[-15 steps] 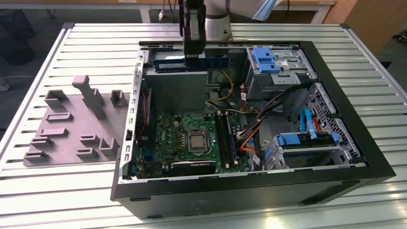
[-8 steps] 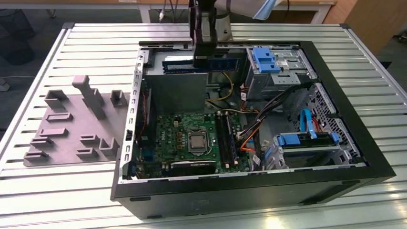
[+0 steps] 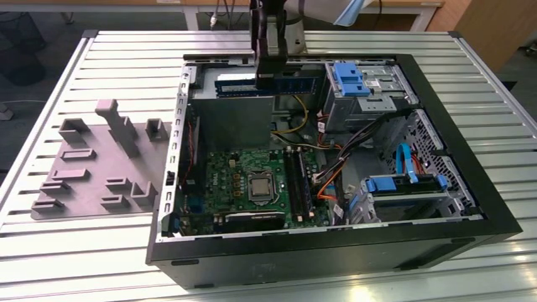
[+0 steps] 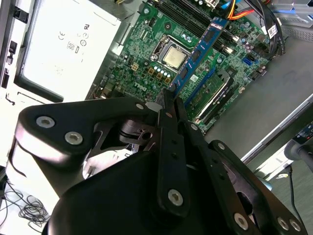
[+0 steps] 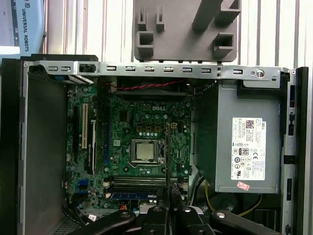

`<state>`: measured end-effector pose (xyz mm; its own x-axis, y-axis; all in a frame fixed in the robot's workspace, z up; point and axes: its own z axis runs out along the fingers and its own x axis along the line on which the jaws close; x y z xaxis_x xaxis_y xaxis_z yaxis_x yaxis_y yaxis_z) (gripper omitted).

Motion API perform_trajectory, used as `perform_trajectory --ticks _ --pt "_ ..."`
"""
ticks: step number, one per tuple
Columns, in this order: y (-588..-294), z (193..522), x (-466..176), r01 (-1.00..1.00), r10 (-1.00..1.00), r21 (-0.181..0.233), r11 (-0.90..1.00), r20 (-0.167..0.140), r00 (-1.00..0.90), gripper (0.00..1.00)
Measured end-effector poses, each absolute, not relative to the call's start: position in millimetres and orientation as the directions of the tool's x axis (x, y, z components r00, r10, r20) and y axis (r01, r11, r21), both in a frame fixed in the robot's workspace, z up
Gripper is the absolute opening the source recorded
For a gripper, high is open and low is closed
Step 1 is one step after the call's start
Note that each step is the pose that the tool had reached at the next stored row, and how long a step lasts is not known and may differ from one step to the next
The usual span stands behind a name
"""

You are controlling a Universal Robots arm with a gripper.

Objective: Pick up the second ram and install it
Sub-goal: 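Pick up the second ram and move it above second insertion slot, then insert the second ram into the second slot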

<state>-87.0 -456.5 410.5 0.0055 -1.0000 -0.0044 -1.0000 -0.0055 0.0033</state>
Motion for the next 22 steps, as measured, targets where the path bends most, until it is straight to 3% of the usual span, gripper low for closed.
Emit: perform_trajectory --ticks 22 --pt "-456 409 -73 -1.000 -1.000 0.005 -0.005 -0.004 0.005 0.14"
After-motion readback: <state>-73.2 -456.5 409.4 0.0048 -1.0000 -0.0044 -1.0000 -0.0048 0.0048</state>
